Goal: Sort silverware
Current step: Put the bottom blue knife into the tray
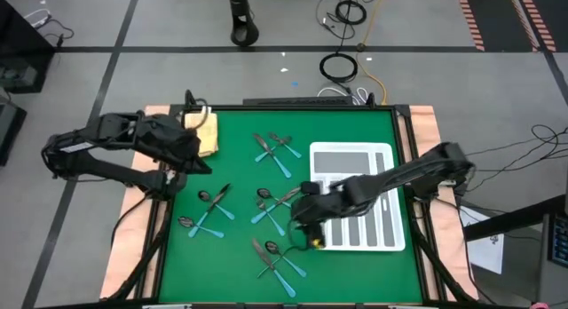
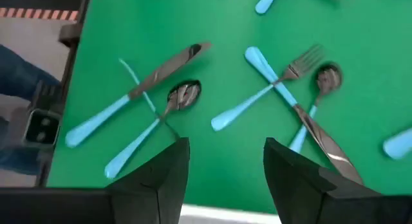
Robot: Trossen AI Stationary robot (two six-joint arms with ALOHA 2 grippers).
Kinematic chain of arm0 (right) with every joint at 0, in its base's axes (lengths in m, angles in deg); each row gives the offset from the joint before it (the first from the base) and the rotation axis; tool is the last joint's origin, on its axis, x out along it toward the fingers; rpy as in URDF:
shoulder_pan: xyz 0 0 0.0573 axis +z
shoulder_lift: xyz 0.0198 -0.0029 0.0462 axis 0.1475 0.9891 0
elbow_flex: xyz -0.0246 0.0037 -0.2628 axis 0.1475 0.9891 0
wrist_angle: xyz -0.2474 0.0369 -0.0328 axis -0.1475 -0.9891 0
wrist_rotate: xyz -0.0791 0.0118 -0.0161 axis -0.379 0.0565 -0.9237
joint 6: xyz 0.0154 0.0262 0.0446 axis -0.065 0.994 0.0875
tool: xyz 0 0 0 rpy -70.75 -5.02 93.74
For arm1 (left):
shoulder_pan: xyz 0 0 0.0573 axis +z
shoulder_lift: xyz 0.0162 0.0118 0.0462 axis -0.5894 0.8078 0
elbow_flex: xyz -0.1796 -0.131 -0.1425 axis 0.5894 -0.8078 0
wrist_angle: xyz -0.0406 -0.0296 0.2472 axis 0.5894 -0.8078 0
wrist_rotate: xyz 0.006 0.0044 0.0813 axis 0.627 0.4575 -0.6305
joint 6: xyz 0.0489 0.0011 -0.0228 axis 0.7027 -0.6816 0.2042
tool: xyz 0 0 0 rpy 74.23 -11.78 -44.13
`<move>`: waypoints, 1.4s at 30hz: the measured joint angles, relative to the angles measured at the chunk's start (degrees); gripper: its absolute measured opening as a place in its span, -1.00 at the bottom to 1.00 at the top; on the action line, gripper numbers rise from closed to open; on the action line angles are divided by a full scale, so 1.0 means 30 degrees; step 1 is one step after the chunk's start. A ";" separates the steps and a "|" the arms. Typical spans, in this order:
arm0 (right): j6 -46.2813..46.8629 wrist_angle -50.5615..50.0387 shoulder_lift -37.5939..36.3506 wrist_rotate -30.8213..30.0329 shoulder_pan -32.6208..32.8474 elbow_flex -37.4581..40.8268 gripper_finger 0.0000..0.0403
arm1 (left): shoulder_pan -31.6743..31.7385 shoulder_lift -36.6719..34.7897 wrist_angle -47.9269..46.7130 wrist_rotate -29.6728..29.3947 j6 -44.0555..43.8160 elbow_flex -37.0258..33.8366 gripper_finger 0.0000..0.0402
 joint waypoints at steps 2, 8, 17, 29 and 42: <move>0.0779 0.0006 0.1157 -0.0090 0.0198 -0.1121 -0.08 | -0.0484 0.0153 -0.0057 -0.0366 -0.0256 0.0000 -0.90; 0.5251 -0.0433 0.4541 -0.1188 0.1717 -0.4453 -0.08 | -0.1376 0.0012 -0.0068 -0.1818 -0.0236 0.0000 -0.90; 1.2238 -0.0451 0.7855 -0.2895 0.4111 -0.6323 -0.08 | -0.1367 -0.0358 -0.0045 -0.4242 -0.0718 0.0000 -0.90; 1.4760 -0.1670 1.2173 -0.4323 0.5279 -1.0706 -0.08 | -0.1374 -0.0358 -0.0038 -0.4280 -0.0754 0.0000 -0.90; 1.5822 -0.4203 1.2818 -0.6152 0.4379 -1.1121 -0.08 | -0.1374 -0.0358 -0.1243 -0.4280 0.0914 -0.0015 -0.90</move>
